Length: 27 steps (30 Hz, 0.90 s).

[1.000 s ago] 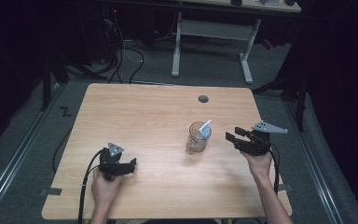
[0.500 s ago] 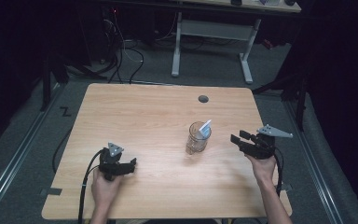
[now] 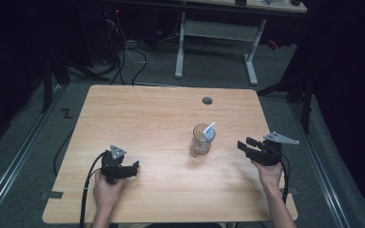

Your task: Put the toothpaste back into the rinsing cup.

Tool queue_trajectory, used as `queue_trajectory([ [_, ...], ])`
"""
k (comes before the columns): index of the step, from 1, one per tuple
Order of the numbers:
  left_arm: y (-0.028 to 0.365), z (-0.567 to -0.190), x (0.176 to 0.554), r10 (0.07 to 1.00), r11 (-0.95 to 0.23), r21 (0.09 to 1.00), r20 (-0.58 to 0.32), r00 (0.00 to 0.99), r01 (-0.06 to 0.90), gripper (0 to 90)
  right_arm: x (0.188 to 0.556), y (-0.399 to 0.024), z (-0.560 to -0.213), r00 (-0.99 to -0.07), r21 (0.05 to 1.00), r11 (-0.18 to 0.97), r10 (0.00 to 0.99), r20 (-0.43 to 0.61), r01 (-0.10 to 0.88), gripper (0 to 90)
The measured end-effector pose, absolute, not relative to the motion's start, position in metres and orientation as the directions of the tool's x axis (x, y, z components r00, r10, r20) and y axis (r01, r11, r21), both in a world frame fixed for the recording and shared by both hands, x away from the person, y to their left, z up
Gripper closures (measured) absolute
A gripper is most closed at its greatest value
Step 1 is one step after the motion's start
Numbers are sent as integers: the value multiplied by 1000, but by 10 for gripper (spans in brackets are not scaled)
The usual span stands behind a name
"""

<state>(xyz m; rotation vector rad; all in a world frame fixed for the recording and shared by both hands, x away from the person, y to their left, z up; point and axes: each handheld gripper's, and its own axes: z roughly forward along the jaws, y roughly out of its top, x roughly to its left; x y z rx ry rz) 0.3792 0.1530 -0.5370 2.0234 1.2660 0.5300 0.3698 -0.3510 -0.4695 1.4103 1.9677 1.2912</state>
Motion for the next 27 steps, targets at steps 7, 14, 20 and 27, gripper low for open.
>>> queue_trajectory([
  [7,153,-537,379,896,-293,730,-15,443,618,162,370,-352,-476,-408,837,77,895,181,542,479],
  [14,153,-537,379,896,-293,730,-15,443,618,162,373,-346,-483,-405,824,106,901,157,556,479],
  [20,153,-537,379,896,-293,730,-15,443,618,162,375,-347,-496,-391,806,101,904,170,584,480],
  [27,153,-537,379,896,-293,730,-15,443,618,162,378,-345,-502,-384,794,111,909,163,598,479],
])
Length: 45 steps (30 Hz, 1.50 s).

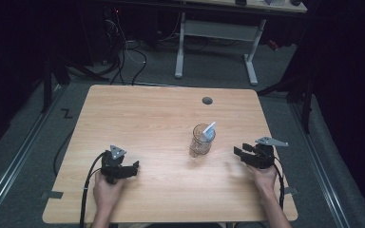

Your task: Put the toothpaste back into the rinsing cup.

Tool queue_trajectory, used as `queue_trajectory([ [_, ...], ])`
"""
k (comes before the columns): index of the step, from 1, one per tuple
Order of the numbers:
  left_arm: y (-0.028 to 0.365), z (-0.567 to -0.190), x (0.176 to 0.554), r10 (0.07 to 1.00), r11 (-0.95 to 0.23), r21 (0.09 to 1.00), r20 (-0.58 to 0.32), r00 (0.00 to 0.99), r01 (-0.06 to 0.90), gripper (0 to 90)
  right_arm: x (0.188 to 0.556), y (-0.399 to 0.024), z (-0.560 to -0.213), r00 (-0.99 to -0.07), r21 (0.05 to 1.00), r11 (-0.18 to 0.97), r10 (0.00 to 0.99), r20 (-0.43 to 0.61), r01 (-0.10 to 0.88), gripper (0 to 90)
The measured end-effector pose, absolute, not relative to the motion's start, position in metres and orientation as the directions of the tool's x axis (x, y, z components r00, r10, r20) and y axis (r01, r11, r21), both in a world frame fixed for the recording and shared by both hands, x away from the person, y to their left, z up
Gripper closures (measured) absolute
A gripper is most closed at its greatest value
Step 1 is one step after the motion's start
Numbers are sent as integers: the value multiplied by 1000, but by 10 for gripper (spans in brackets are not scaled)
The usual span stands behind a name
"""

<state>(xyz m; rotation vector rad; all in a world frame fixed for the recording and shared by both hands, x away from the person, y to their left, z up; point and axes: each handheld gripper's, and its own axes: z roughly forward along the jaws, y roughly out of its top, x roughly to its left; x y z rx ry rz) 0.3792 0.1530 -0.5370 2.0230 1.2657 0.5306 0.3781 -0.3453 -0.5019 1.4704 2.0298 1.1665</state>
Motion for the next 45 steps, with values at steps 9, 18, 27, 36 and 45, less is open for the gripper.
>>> queue_trajectory([
  [9,153,-537,379,896,-293,730,-15,443,618,162,385,-340,-512,-373,778,135,918,135,613,475],
  [18,153,-537,379,896,-293,730,-15,443,618,162,389,-332,-520,-372,760,196,926,65,619,475],
  [27,153,-537,379,896,-293,729,-15,443,618,162,391,-328,-525,-366,755,210,930,41,621,473],
  [36,153,-537,379,896,-293,730,-15,443,618,162,393,-326,-529,-369,752,220,929,33,621,472],
  [45,153,-537,379,896,-293,729,-15,443,618,162,394,-325,-530,-366,743,229,930,24,629,465],
])
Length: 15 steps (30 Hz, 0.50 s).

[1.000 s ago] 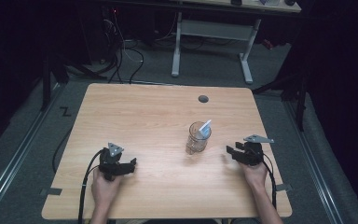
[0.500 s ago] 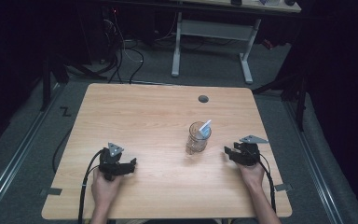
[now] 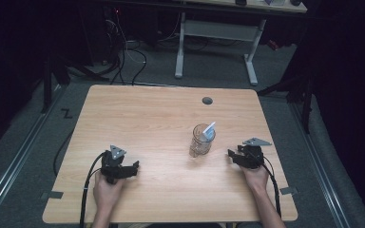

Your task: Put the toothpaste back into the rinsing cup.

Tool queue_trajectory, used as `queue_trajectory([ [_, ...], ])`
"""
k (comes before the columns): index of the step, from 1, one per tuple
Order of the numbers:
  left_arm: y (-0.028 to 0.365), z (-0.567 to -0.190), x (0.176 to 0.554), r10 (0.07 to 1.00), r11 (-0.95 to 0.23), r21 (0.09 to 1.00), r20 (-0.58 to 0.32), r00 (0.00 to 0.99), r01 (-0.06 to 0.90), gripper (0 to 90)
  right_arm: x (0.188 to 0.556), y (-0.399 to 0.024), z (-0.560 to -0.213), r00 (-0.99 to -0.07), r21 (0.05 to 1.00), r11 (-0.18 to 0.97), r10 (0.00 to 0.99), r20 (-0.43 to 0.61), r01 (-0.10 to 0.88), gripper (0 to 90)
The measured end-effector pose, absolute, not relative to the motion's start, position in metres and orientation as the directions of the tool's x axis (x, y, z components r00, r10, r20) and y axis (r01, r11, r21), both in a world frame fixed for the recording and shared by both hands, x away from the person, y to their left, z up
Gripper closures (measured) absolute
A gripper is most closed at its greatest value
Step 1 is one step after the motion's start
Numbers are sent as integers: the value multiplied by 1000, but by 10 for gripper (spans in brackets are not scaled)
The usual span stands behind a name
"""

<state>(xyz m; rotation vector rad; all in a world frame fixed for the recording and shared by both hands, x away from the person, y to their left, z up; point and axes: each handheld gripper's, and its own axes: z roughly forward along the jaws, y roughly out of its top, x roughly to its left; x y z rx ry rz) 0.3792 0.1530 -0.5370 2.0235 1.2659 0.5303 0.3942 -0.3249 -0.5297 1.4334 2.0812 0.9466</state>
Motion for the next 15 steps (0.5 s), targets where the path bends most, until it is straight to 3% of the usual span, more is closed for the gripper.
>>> queue_trajectory([
  [15,153,-537,379,896,-293,730,-15,443,618,162,392,-322,-531,-373,728,266,928,-16,632,377],
])
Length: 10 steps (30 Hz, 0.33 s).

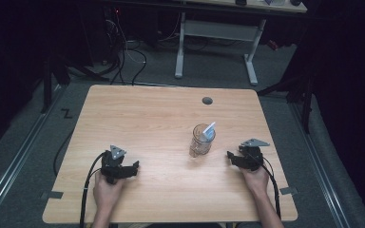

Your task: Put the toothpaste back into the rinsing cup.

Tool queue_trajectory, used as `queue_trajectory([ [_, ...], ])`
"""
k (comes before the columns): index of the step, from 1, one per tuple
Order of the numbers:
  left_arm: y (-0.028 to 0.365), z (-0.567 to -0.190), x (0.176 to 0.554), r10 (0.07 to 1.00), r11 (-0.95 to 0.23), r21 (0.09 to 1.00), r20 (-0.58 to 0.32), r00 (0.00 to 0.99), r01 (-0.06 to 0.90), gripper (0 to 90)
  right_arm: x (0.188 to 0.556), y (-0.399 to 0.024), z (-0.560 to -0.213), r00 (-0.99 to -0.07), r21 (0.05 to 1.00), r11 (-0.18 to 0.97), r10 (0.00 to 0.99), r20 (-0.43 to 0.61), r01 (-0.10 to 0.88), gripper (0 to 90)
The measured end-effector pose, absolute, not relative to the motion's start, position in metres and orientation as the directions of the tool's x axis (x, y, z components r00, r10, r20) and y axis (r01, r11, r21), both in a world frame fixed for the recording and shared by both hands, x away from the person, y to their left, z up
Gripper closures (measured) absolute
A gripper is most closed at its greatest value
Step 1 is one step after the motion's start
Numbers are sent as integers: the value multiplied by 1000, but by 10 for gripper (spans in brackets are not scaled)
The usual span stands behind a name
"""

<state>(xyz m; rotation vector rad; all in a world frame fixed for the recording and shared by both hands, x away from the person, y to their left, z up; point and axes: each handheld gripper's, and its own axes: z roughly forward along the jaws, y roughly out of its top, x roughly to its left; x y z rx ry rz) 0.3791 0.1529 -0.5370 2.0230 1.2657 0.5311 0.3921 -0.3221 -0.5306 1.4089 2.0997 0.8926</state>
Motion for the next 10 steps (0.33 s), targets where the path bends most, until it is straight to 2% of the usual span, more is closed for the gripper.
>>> queue_trajectory([
  [10,153,-537,379,897,-293,730,-15,442,618,162,390,-321,-531,-371,725,266,928,-16,635,360],
])
